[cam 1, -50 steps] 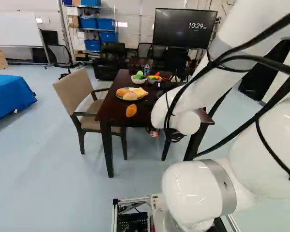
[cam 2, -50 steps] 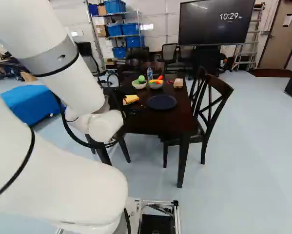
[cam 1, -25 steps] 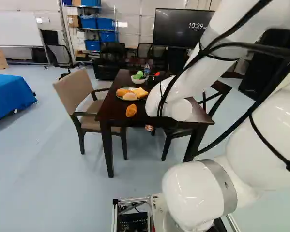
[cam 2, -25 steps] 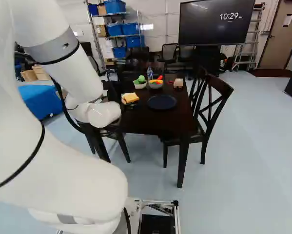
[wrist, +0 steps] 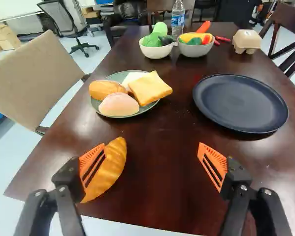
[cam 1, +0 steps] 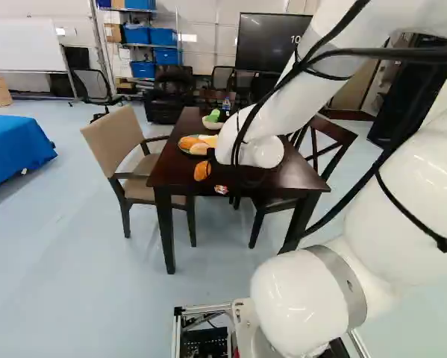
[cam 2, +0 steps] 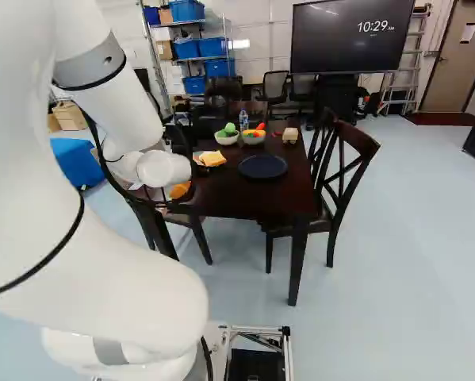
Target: Move the croissant to the empty plate
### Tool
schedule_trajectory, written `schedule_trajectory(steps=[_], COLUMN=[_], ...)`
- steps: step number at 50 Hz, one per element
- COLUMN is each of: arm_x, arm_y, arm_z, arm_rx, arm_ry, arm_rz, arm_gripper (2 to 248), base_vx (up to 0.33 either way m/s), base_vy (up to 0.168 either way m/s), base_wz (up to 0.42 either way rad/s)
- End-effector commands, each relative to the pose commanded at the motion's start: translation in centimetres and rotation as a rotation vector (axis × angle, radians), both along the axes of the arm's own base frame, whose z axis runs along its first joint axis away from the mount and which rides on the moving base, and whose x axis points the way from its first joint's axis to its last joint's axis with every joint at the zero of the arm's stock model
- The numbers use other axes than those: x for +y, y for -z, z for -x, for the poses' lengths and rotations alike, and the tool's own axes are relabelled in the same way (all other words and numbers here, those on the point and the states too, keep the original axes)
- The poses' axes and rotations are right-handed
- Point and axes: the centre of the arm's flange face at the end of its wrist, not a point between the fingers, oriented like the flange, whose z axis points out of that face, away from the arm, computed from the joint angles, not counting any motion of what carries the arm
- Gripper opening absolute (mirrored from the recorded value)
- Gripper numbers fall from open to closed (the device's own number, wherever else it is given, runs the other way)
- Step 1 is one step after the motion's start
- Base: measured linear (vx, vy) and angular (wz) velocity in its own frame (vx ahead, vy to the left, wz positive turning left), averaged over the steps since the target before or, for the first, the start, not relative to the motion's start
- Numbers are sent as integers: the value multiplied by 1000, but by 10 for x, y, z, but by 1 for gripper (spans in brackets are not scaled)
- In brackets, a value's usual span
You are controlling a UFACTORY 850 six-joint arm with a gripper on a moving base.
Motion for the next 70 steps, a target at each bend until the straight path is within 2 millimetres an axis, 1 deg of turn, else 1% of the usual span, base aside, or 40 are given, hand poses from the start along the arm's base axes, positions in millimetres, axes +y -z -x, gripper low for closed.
schedule_trajectory(steps=[30,46,70], arm_x=[37,54,71], arm_y=[-19,-30,-48], arm_z=[-26,-30,-33], arm_rx=[140,212,314], arm_ry=[-24,-55,-124], arm_rz=[-57,-71,-54], arm_gripper=[247,247,247], base_vx=[0,0,0], base_vy=[0,0,0], base_wz=[0,0,0])
